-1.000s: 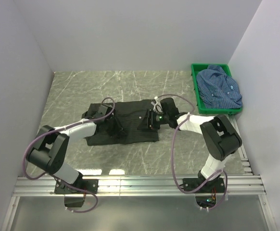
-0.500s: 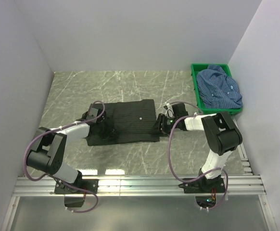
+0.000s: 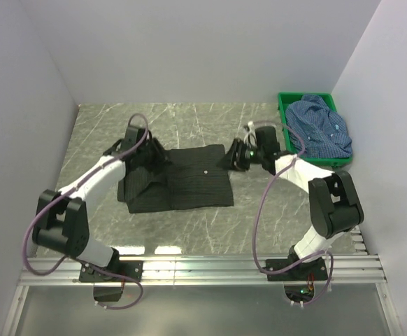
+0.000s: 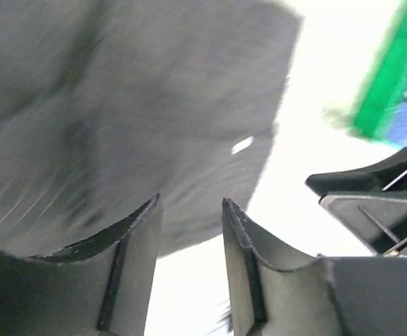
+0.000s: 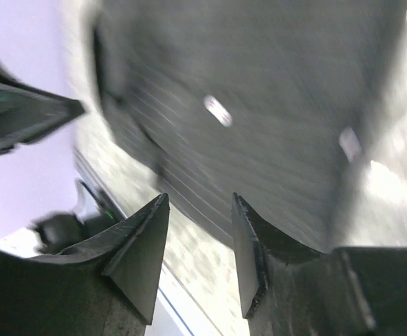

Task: Fold and stack the long sleeve shirts
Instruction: Fold the shirt

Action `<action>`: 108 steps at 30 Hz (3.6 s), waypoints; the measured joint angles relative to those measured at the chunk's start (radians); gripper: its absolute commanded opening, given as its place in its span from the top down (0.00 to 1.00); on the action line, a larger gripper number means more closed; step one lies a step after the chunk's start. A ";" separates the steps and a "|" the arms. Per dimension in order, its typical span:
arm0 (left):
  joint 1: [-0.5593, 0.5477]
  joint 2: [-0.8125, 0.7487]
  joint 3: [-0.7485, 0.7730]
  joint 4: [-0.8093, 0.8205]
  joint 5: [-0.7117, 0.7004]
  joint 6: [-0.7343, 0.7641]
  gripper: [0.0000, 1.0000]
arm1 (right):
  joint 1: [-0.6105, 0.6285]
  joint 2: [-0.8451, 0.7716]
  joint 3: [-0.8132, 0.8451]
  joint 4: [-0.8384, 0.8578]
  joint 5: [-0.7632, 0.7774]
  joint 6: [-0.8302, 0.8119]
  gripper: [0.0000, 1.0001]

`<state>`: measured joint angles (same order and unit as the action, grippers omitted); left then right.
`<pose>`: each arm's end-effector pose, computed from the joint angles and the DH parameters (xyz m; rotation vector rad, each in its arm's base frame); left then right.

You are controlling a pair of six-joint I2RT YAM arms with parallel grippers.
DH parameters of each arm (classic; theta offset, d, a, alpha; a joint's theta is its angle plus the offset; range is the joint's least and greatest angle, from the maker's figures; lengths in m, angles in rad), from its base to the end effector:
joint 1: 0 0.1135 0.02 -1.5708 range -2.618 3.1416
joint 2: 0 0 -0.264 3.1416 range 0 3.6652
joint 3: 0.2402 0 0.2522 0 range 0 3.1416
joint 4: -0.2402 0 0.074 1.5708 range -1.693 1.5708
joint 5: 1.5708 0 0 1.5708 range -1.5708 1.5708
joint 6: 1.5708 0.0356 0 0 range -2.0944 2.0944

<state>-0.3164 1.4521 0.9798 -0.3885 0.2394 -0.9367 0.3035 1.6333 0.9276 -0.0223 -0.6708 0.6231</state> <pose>0.2872 -0.1029 0.2353 -0.6787 2.4950 -0.8131 0.3159 0.1221 0.1960 0.0117 2.4232 1.2262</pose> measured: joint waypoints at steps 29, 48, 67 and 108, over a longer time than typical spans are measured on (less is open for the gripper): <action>0.114 0.568 0.211 0.415 0.072 -0.080 0.67 | -0.025 0.661 0.537 0.283 -0.001 0.273 0.44; 0.072 0.248 0.291 0.086 -0.137 0.035 0.35 | -0.105 0.227 0.300 -0.040 0.172 0.011 0.38; -0.506 0.135 0.203 -0.035 -0.476 0.219 0.38 | 0.113 0.084 -0.053 -0.146 0.189 -0.026 0.62; -0.935 0.392 0.080 0.318 -1.113 0.515 0.99 | 0.141 -0.035 -0.062 -0.145 0.106 0.163 0.52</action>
<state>-1.2518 1.8439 1.0599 -0.0704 -0.8734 -0.4213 0.4442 1.5986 0.8658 -0.1673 -0.5648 0.7860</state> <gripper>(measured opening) 0.017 0.325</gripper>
